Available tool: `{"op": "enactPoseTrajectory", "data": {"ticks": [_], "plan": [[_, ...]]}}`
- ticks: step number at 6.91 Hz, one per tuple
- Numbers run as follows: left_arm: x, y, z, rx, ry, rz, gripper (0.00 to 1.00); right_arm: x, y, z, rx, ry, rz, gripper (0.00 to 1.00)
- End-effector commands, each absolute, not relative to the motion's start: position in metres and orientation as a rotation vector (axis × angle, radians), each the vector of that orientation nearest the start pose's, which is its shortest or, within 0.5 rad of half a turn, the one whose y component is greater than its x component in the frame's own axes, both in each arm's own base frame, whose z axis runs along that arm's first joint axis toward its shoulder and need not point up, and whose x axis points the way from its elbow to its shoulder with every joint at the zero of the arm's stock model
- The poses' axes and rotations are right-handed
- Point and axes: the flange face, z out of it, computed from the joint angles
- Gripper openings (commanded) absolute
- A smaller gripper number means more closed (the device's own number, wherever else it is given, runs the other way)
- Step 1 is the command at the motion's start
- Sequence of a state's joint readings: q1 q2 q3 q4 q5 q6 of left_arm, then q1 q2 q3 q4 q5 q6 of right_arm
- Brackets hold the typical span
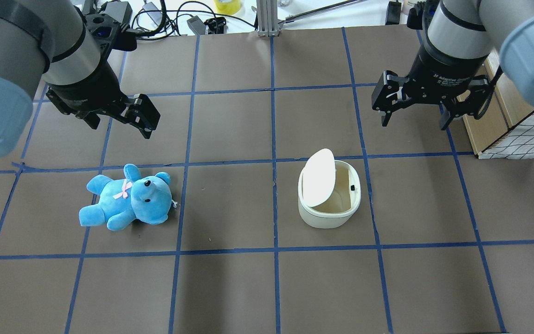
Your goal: Open trash can with right arm
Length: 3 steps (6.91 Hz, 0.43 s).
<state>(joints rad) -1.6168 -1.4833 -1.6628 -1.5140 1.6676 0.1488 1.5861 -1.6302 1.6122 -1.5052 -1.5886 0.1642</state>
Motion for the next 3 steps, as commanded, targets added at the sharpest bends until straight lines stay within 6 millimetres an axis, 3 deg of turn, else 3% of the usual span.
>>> {"op": "enactPoseTrajectory", "data": {"ticks": [1, 3], "plan": [[-0.1447, -0.4536, 0.4903, 0.292, 3.028, -0.072, 1.00, 0.1385, -0.4602, 0.4892, 0.234, 3.155, 0.072, 1.00], [-0.1447, -0.4536, 0.4903, 0.292, 3.028, -0.072, 1.00, 0.1382, -0.4600, 0.4890, 0.235, 3.158, 0.074, 1.00]]}}
